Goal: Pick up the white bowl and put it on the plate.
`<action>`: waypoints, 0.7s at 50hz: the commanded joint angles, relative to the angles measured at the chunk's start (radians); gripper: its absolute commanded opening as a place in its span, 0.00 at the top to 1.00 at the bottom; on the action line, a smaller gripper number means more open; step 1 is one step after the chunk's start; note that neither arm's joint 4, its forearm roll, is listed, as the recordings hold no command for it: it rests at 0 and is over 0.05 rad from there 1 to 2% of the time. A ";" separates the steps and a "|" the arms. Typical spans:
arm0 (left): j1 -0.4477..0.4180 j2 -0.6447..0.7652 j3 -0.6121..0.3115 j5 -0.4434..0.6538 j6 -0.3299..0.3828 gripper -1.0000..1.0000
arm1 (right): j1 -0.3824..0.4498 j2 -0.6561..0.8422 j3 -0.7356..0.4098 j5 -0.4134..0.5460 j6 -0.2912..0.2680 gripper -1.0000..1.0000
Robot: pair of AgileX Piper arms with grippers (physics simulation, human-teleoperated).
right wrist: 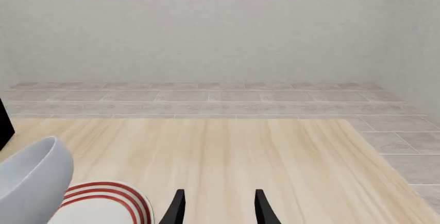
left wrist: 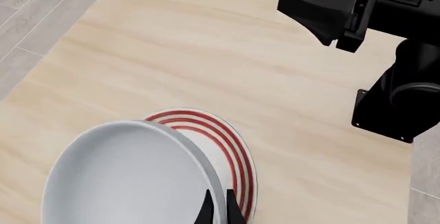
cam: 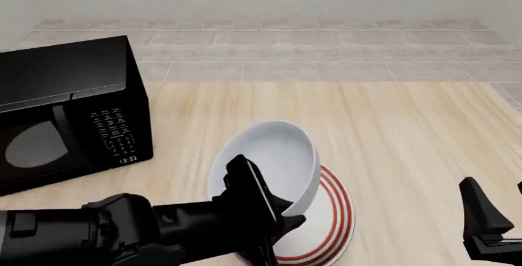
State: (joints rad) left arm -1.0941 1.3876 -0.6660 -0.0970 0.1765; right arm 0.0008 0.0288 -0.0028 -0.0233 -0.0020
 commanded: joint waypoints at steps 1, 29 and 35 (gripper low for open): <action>0.007 0.047 0.011 -0.056 0.003 1.00 | 0.000 -0.001 0.001 0.000 0.000 0.00; 0.000 0.120 -0.007 -0.103 -0.008 1.00 | 0.000 -0.002 0.001 0.000 0.000 0.00; -0.004 0.135 -0.006 -0.115 -0.015 1.00 | 0.000 -0.001 0.001 0.000 0.000 0.00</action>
State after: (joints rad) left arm -1.0911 1.5104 -0.6820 -0.1811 0.1616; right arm 0.0008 0.0288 -0.0028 -0.0233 -0.0020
